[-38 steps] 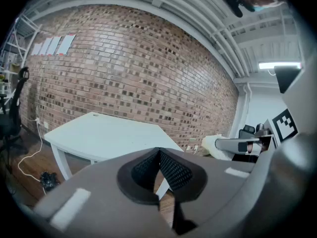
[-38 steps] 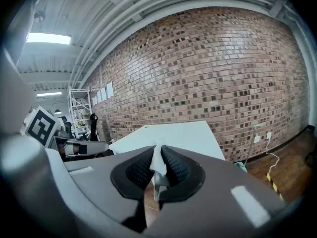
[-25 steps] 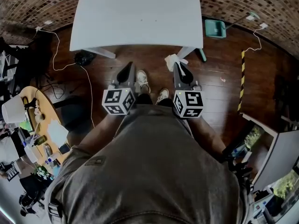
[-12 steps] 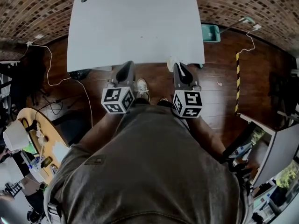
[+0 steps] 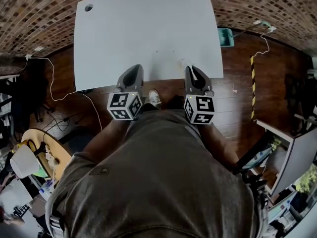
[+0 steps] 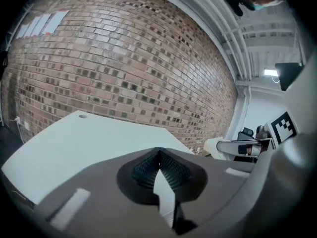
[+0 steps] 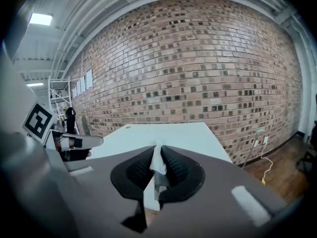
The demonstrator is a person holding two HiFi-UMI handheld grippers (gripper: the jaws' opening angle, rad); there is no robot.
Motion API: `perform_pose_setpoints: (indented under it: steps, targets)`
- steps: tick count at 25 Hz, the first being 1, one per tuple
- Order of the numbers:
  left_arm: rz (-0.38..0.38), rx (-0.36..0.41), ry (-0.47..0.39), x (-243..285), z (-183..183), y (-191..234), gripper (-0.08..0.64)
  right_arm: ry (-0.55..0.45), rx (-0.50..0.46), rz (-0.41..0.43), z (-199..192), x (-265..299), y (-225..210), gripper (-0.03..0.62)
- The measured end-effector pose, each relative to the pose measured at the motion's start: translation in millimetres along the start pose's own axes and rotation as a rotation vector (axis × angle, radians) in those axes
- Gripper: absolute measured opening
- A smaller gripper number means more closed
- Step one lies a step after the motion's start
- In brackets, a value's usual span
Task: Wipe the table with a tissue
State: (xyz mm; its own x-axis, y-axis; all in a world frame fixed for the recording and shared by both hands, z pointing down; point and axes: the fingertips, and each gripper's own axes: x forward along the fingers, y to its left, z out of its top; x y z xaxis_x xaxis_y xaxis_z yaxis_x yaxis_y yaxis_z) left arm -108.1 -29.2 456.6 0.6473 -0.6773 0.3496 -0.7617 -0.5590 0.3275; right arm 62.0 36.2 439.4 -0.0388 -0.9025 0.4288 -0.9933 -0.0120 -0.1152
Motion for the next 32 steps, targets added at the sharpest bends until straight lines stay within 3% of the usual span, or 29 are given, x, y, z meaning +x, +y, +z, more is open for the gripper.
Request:
perform_pose_setpoints:
  steps: [16, 32]
  targets:
    - [0.063, -0.02, 0.04, 47.7, 4.5, -5.2, 0.002, 0.054, -0.06, 0.026, 11.1, 49.0, -52.3, 0.033]
    - [0.132, -0.042, 0.125, 69.5, -21.5, 7.7, 0.002, 0.14, -0.058, 0.056, -13.5, 98.3, -72.2, 0.033]
